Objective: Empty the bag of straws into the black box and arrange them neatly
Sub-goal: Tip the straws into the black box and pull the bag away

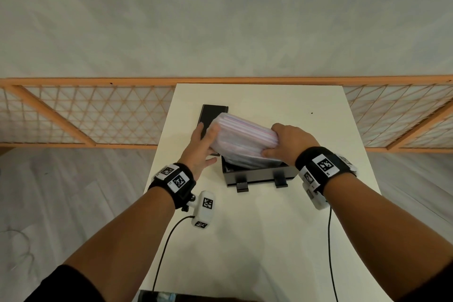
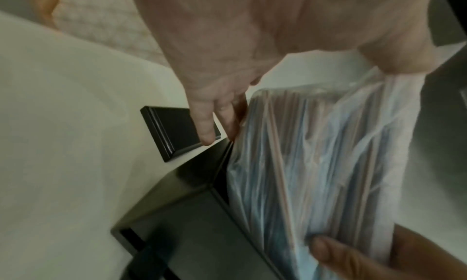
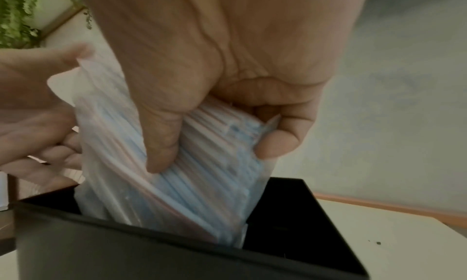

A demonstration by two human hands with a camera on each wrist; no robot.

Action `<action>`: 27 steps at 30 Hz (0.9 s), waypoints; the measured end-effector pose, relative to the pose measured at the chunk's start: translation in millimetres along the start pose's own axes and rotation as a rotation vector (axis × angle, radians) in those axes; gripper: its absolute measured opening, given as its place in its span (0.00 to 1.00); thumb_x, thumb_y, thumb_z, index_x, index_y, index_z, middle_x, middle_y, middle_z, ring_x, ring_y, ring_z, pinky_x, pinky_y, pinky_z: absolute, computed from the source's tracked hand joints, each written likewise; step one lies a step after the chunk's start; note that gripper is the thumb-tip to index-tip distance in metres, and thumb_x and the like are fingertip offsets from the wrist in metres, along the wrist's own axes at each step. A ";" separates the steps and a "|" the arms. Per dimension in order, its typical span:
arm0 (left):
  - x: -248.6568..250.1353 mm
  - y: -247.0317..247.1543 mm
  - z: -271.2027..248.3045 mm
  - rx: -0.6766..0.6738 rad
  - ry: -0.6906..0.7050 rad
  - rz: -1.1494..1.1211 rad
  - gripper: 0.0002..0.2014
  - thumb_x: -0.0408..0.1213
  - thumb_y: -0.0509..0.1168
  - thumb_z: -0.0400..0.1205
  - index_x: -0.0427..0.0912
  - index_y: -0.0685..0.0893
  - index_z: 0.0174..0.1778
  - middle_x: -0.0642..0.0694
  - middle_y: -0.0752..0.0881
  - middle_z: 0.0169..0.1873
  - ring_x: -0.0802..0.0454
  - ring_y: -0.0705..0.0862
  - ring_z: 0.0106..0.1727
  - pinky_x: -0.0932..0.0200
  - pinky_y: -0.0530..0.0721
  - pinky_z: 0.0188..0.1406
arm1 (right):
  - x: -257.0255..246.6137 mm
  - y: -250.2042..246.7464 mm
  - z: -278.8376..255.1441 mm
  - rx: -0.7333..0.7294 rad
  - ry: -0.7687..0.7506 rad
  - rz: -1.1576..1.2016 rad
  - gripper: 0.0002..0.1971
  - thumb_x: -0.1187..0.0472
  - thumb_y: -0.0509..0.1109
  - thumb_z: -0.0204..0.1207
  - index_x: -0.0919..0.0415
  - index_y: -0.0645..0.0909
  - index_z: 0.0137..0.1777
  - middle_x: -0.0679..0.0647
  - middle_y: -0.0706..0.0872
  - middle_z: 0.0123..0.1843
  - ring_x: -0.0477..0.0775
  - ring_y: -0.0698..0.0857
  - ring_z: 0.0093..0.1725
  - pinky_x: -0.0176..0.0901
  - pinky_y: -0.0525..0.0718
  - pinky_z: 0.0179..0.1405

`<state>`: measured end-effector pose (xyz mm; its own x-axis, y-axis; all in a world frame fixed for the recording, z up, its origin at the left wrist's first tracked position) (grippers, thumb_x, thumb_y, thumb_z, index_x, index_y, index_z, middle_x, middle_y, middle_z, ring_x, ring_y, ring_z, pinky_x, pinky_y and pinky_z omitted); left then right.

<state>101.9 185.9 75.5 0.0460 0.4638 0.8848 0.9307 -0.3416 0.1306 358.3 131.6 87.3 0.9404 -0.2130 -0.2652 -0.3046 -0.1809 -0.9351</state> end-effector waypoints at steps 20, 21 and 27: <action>15.3 -4.4 -10.0 -0.017 0.276 0.644 0.29 0.50 0.76 0.72 0.51 0.80 0.69 0.57 0.83 0.68 0.58 0.85 0.65 0.45 0.85 0.68 | 22.6 9.8 -21.5 0.107 -0.035 0.311 0.12 0.47 0.72 0.79 0.50 0.82 0.59 0.51 0.86 0.48 0.54 0.84 0.45 0.43 0.76 0.42; 15.8 -3.7 -11.5 -0.021 0.281 0.637 0.25 0.44 0.73 0.74 0.50 0.81 0.69 0.56 0.85 0.66 0.58 0.86 0.63 0.44 0.85 0.68 | 23.6 11.0 -23.0 0.097 -0.025 0.329 0.12 0.47 0.71 0.80 0.49 0.82 0.59 0.50 0.85 0.48 0.54 0.83 0.45 0.42 0.75 0.41; 24.9 -2.5 -15.1 0.152 0.456 0.785 0.03 0.41 0.72 0.82 0.56 0.90 0.45 0.59 0.82 0.70 0.59 0.81 0.68 0.53 0.79 0.71 | 23.0 6.9 -30.5 0.144 -0.036 0.376 0.11 0.49 0.70 0.81 0.49 0.81 0.60 0.49 0.85 0.49 0.53 0.83 0.47 0.42 0.75 0.44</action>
<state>95.3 185.9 104.0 0.5673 -0.2339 0.7896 0.7320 -0.2959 -0.6137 373.1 96.2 81.9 0.7730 -0.2042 -0.6007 -0.6064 0.0404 -0.7941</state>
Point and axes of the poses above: each hand's wrist, its own z-axis towards the middle knuckle, its own y-axis out of the palm, x = y × z, the point moved 1 cm from there along z, towards the middle knuckle
